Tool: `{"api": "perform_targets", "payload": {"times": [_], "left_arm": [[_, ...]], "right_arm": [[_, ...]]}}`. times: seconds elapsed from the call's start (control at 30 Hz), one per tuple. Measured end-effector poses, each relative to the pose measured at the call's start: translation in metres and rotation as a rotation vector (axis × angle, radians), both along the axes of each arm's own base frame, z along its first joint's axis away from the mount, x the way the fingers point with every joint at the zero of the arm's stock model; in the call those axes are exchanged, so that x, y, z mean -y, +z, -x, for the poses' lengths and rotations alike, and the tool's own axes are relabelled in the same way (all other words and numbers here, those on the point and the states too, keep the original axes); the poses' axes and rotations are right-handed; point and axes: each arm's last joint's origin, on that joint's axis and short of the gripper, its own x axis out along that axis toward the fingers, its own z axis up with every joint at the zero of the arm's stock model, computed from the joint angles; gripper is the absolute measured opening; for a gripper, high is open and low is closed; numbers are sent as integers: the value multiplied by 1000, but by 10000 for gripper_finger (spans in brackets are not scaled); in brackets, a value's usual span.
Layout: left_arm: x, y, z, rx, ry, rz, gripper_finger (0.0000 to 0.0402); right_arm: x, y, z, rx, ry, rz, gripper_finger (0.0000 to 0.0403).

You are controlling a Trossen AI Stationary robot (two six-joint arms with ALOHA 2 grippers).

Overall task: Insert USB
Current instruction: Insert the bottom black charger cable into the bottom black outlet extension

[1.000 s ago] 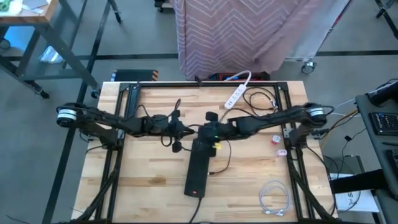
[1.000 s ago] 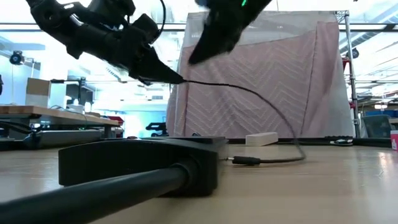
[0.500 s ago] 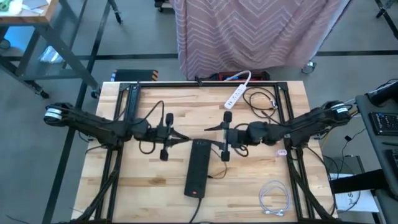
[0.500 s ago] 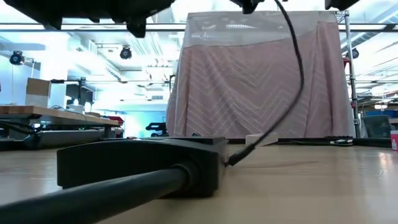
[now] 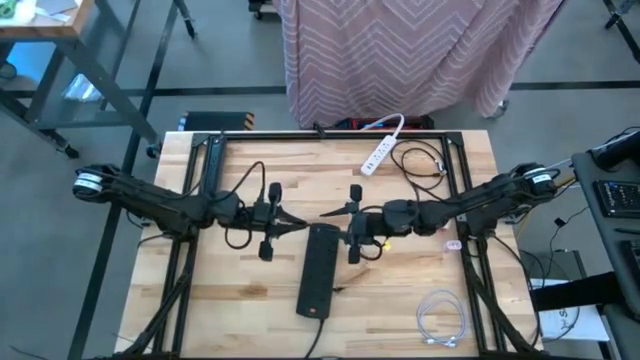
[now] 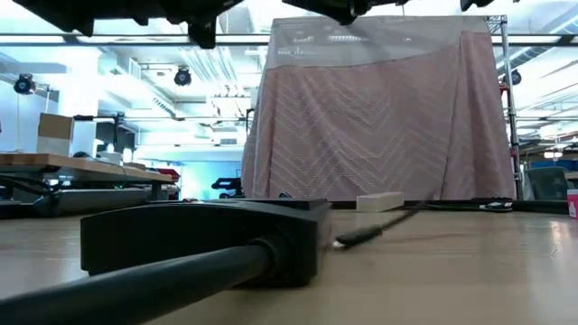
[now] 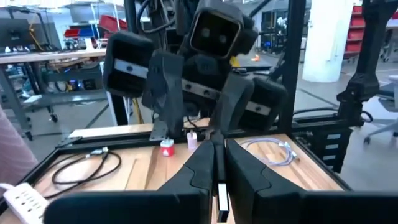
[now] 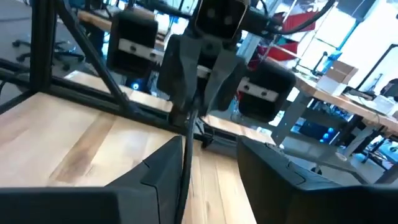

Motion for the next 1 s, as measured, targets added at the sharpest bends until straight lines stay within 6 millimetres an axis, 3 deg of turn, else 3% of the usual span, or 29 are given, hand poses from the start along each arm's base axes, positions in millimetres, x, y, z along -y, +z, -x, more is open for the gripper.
{"api": "perform_targets", "payload": {"times": [0.23, 0.6, 1.0], "left_arm": [[2, 2, 1, 16, -57, 1, 9], [4, -4, -8, 32, -55, 2, 10], [3, -8, -11, 24, -36, -12, 10]], "right_arm": [[0, -3, -1, -114, 3, 65, 133], [-3, -6, -13, -13, 10, 43, 116], [-4, -6, -14, 8, 22, 15, 67]]}}
